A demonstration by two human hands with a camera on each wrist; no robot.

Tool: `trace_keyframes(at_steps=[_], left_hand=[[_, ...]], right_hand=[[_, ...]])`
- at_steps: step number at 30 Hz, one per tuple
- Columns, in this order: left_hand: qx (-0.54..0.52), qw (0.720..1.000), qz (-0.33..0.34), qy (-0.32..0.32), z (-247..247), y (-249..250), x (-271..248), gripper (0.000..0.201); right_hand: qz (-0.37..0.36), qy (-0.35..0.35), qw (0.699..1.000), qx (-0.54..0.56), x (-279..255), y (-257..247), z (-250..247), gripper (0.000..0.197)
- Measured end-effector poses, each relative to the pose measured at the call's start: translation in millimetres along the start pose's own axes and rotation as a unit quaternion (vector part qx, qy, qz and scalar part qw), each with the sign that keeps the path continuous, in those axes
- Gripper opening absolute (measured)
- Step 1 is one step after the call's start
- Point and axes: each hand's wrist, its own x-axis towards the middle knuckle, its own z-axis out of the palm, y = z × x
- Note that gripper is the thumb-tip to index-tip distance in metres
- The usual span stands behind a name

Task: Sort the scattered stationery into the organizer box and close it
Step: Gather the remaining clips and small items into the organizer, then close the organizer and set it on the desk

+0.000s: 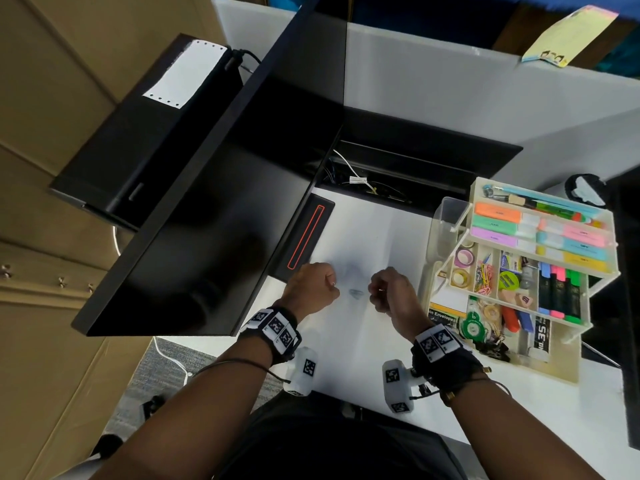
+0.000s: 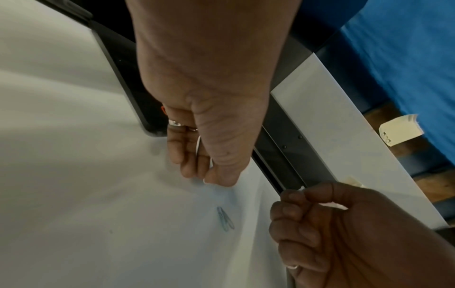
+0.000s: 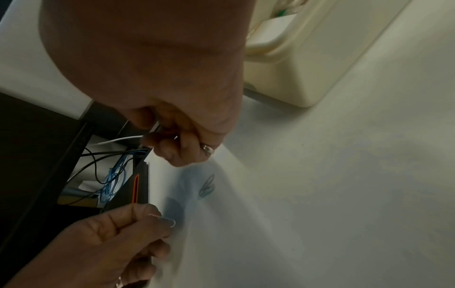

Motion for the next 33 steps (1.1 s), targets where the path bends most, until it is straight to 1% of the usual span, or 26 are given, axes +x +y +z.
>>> trace_keyframes(at_steps=[2,3,4,5,6,8,10,12,13,14,17,21,25,26,28,29,31,32,33], left_hand=[[-0.023,1.000,-0.006,0.007,-2.2,1.8,-1.1,0.005],[-0.032,0.999,-0.009,0.012,-3.3,2.6,-1.4,0.006],[-0.038,0.999,-0.012,0.016,-4.2,3.4,-1.4,0.007],[-0.040,0.999,-0.016,0.019,-4.9,3.6,-1.2,0.009],[-0.042,0.999,-0.020,0.022,-5.2,3.8,-1.0,0.012],[-0.043,0.999,-0.024,0.022,-5.3,3.8,-0.9,0.018],[-0.044,0.998,-0.029,0.023,-5.9,4.5,-1.9,0.019],[-0.052,0.998,-0.038,0.022,-6.5,4.6,-2.8,0.018],[-0.058,0.997,-0.042,0.022,-6.9,4.5,-3.2,0.018],[-0.063,0.997,-0.044,0.023,-7.4,4.8,-3.7,0.017],[-0.066,0.997,-0.043,0.020,-7.7,4.8,-5.4,0.016],[-0.069,0.996,-0.048,0.013,-7.2,4.2,-8.8,0.016],[-0.069,0.996,-0.050,0.012,-9.1,3.4,-11.3,0.015],[-0.070,0.996,-0.054,0.012,-10.2,3.7,-11.9,0.014],[-0.064,0.996,-0.062,0.011,-12.0,4.4,-12.2,0.012],[-0.061,0.996,-0.063,0.010,-12.9,4.8,-11.8,0.012],[-0.056,0.997,-0.060,0.012,-14.1,6.7,-11.0,0.014],[-0.056,0.997,-0.057,0.014,-14.8,8.1,-10.3,0.014],[-0.059,0.997,-0.056,0.012,-14.9,9.9,-9.7,0.013]], right_hand=[[0.000,-0.006,0.999,-0.040,4.6,0.5,2.2,0.022],[-0.023,0.001,0.995,-0.094,7.4,1.3,2.9,0.024],[-0.062,0.011,0.983,-0.170,10.1,3.6,2.9,0.027],[-0.115,0.019,0.958,-0.261,12.8,7.5,2.6,0.029],[-0.165,0.028,0.925,-0.342,14.9,12.7,2.3,0.028],[-0.229,0.028,0.873,-0.430,16.5,22.7,0.1,0.009],[-0.252,0.013,0.817,-0.518,19.0,33.0,-0.6,0.023],[-0.257,0.003,0.768,-0.587,21.2,38.2,1.3,0.024],[-0.255,0.003,0.755,-0.604,20.7,38.0,3.7,0.024],[-0.259,0.003,0.750,-0.609,22.1,39.6,5.5,0.025],[-0.248,0.001,0.742,-0.623,21.0,36.3,15.0,0.029],[-0.218,0.002,0.720,-0.659,18.5,26.4,29.2,0.020],[-0.209,0.007,0.723,-0.659,22.9,20.3,32.8,0.022],[-0.208,0.007,0.727,-0.655,25.0,20.3,31.3,0.024],[-0.198,0.006,0.745,-0.637,27.2,19.8,26.8,0.026],[-0.188,-0.001,0.758,-0.625,27.1,18.5,24.5,0.025],[-0.166,-0.010,0.782,-0.600,25.7,14.0,20.0,0.015],[-0.157,-0.014,0.797,-0.584,25.5,11.7,17.3,0.014],[-0.152,-0.018,0.813,-0.561,24.9,9.2,14.3,0.018]])
